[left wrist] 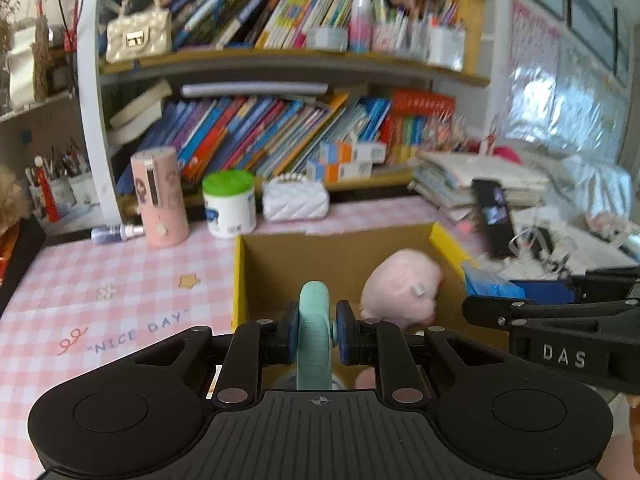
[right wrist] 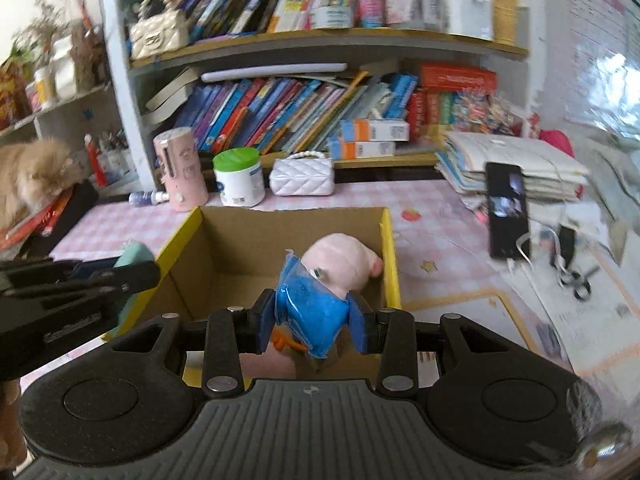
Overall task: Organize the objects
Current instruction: 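Lower the dispenser and blue item into the yellow box and open both tools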
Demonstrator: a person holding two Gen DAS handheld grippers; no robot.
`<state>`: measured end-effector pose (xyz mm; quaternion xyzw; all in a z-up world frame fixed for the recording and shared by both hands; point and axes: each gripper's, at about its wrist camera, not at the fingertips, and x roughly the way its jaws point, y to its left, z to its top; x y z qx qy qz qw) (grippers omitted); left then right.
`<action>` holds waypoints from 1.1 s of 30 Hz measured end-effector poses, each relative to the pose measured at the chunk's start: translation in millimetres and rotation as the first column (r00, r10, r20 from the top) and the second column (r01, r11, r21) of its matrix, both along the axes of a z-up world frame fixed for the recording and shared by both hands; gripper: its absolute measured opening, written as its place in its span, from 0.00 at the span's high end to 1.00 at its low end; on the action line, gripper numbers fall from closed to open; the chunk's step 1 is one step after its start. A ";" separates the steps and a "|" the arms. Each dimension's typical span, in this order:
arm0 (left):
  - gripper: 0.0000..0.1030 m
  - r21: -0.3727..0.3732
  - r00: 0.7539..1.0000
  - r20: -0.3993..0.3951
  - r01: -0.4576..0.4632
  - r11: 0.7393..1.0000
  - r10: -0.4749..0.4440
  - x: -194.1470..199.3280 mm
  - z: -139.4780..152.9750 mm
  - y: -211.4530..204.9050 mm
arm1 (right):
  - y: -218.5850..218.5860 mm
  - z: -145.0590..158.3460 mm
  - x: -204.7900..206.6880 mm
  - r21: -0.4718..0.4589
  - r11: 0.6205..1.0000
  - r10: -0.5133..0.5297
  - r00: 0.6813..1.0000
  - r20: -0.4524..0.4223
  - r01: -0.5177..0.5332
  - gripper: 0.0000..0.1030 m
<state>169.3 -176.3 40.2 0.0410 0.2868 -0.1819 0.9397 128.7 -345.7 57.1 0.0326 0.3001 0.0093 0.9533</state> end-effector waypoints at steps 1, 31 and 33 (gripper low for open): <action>0.83 0.008 1.000 -0.014 -0.001 1.000 0.001 4.2 -4.6 -2.1 | 1.3 -3.0 6.2 -0.012 1.000 0.022 1.000 -0.007 -0.022 0.66; 0.45 0.176 0.999 -0.036 -0.027 0.984 0.034 2.9 -33.2 -13.8 | 36.9 -61.6 126.2 -0.096 0.923 0.334 0.899 -0.282 -0.373 0.66; 0.43 0.163 0.998 -0.043 -0.029 0.986 0.037 1.5 -32.8 -10.2 | 40.4 -67.5 131.3 -0.088 0.919 0.339 0.884 -0.322 -0.385 0.66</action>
